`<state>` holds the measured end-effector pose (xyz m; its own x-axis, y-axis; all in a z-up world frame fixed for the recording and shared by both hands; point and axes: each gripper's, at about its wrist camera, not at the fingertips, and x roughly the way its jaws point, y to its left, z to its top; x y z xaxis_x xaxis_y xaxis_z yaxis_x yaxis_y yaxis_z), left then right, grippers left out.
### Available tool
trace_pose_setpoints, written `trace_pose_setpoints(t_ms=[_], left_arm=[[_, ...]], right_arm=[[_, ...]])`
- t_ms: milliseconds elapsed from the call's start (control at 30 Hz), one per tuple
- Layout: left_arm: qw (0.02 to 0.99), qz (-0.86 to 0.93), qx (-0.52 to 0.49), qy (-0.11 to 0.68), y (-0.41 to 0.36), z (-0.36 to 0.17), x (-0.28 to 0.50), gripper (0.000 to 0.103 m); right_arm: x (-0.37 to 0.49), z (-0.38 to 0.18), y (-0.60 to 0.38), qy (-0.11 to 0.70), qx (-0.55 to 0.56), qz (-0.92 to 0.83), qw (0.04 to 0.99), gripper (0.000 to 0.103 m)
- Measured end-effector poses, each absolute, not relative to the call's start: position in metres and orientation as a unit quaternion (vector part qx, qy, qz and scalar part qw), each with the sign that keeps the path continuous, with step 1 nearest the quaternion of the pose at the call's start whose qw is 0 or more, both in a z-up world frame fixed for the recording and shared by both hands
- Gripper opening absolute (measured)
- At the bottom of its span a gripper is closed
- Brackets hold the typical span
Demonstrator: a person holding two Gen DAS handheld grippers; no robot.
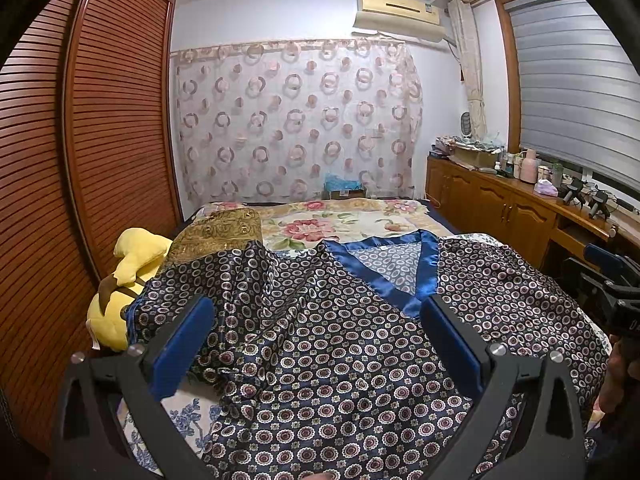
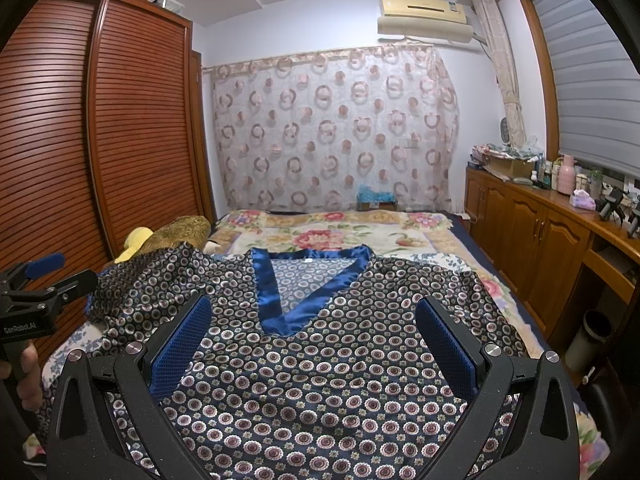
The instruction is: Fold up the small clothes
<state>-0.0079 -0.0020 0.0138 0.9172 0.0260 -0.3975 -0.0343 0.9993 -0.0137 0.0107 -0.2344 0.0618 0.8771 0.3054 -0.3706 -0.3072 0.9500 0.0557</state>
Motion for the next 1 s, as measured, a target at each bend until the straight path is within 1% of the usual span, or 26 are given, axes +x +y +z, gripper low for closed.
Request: trace_pose_setpoints(t_ms=[733, 1000], left_arm=[[0.979, 0.016, -0.010, 0.202, 0.001, 0.014, -0.009, 0.103], [0.975, 0.024, -0.012, 0.221, 0.017, 0.003, 0.000, 0.103]], right_arm=[[0.011, 0.062, -0.234, 0.191, -0.003, 0.159, 0.969, 0.103], [0.017, 0.060, -0.232, 0.206, 0.001, 0.174, 0.963, 0.103]])
